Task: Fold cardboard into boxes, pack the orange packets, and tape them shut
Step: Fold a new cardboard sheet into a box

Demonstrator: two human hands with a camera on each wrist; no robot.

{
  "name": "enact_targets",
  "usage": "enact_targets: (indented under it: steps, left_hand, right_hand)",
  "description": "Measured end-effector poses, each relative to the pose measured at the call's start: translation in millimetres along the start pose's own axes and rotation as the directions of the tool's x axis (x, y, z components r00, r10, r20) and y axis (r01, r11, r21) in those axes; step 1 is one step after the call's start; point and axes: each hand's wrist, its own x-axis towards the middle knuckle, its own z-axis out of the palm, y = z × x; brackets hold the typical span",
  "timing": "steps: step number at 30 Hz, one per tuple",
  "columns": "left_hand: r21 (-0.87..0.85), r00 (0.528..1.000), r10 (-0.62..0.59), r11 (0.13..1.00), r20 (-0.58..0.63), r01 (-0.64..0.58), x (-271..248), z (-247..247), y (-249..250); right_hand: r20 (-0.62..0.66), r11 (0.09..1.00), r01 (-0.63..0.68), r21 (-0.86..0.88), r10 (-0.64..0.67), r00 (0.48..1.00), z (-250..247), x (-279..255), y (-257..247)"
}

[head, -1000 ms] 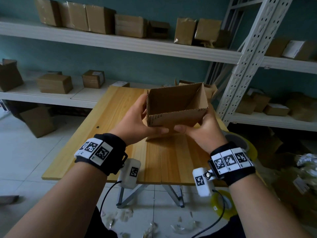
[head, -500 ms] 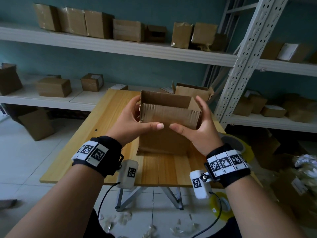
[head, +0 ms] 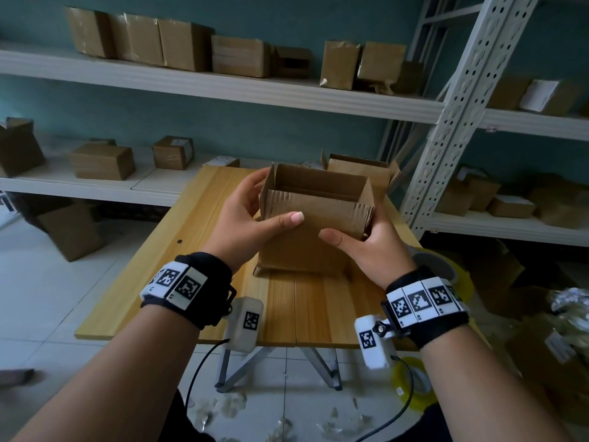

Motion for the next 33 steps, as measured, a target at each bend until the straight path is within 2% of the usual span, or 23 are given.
enact_targets:
  steps: [3, 8, 11, 12, 13, 15, 17, 19, 21, 23, 28, 33]
  left_hand:
    - [0.004, 1.000, 0.013, 1.000, 0.001, -0.013, 0, 0, -1]
    - [-0.081, 0.989, -0.128, 0.988, 0.073, 0.134, 0, 3, -2]
    - [-0.246, 0.970, -0.223, 0.939, 0.096, 0.240, 0, 6, 6]
    - [-0.301, 0.960, -0.263, 0.912, 0.093, 0.279, 0, 6, 10]
    - [-0.358, 0.948, -0.302, 0.878, 0.099, 0.317, 0, 5, 13]
    - [-0.452, 0.929, -0.350, 0.813, 0.123, 0.366, 0, 3, 21]
    - [-0.491, 0.924, -0.353, 0.785, 0.144, 0.377, -1, 2, 26]
    - [-0.493, 0.929, -0.342, 0.789, 0.143, 0.367, -2, 1, 30]
    - [-0.497, 0.931, -0.341, 0.790, 0.129, 0.359, -2, 1, 28]
    - [-0.491, 0.933, -0.342, 0.797, 0.112, 0.352, -2, 3, 27]
    - [-0.389, 0.959, -0.259, 0.876, 0.116, 0.284, -3, 13, 26]
    - [-0.278, 0.982, -0.162, 0.943, 0.097, 0.183, -2, 14, 17]
  right_hand:
    - [-0.004, 1.000, -0.022, 0.014, 0.022, 1.000, 0, 0, 2]
    - [0.027, 0.996, -0.061, 0.061, 0.059, 0.998, 1, -3, 0]
    - [0.040, 0.973, -0.219, 0.067, 0.217, 0.975, 4, -3, 0]
    - [0.056, 0.948, -0.250, 0.197, 0.243, 0.968, 5, -2, 0]
    - [0.087, 0.887, -0.244, 0.393, 0.228, 0.970, 6, 1, 0]
    - [0.120, 0.678, -0.227, 0.700, 0.201, 0.972, 6, 4, -4]
    - [0.144, 0.526, -0.241, 0.815, 0.219, 0.965, 2, 6, -7]
    - [0.179, 0.427, -0.266, 0.864, 0.233, 0.956, -1, 8, -6]
    - [0.184, 0.366, -0.257, 0.895, 0.222, 0.958, -1, 8, -4]
    - [0.148, 0.352, -0.225, 0.909, 0.232, 0.961, 3, 9, -5]
    - [0.037, 0.416, -0.137, 0.899, 0.239, 0.970, 12, 8, -6]
    - [0.069, 0.491, -0.143, 0.859, 0.167, 0.984, 14, 2, -12]
